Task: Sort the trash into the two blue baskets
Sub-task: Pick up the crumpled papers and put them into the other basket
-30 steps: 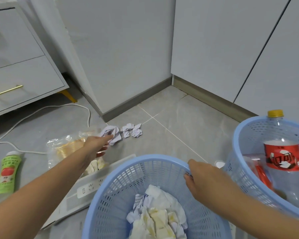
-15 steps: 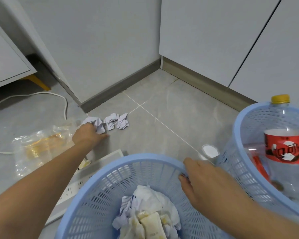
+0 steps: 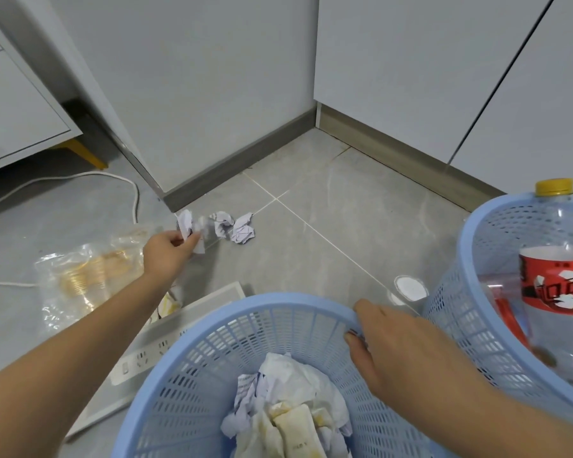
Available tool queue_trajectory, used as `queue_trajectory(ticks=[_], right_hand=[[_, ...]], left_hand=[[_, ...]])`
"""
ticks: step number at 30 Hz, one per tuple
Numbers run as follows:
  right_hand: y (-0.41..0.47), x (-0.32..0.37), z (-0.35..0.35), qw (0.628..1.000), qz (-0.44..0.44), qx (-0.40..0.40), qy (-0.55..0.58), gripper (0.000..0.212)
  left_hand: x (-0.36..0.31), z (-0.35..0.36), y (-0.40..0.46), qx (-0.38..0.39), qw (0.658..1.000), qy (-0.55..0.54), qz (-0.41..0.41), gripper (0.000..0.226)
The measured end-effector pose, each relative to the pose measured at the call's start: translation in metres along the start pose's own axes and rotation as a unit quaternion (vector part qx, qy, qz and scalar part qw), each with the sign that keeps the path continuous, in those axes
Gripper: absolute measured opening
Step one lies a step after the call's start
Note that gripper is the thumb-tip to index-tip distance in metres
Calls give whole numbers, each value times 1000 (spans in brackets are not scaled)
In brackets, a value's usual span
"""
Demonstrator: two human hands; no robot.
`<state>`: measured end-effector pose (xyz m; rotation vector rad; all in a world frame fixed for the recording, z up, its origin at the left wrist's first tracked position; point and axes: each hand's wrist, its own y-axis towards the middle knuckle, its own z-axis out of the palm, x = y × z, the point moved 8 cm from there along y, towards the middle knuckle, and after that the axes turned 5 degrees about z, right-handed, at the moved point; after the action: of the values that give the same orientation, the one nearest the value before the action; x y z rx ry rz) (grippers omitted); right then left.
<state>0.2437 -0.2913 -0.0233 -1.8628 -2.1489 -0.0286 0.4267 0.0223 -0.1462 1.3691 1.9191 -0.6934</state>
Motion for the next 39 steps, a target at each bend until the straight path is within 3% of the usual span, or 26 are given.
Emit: queue_trajectory(ticks=[3,9,12,17,19,21,24,26,28,32,39], right_hand=[[-1,1,0,1000,0,17,-1,18],[0,0,3,999,11,41,0,18],[1,-1,3,999,19,30,3,17],[2,-1,3,1000,7,14,8,17],[1,0,2,1000,-1,8,6,17],[0,1,1,1000,-3,7,5,17],[-1,1,0,1000,-7,8,3,17],[-2,0,0,1000,-11,9,4,17],[-2,-1,1,1000,-11,8,3,17],[-2,-4,3,1000,7,13,1,17],[-8,-8,3,999,25,21,13,14]], left_hand=[[-14,-6,-23,53,980,-187,-35,28],[-87,-47,-76,127,952,-280,11,42],[-131,-66,-108,200,943,-255,75,70],[-193,-84,-168,361,887,-221,184,49],[-202,-80,-191,439,858,-168,208,39],[-201,-72,-205,468,850,-81,228,37],[-191,-67,-188,371,901,-3,224,45],[-173,-68,-158,266,950,-27,160,35],[-145,-62,-127,194,977,-53,77,26],[-87,-30,-77,155,985,-52,-47,35],[-50,9,-12,128,981,-58,-131,34]])
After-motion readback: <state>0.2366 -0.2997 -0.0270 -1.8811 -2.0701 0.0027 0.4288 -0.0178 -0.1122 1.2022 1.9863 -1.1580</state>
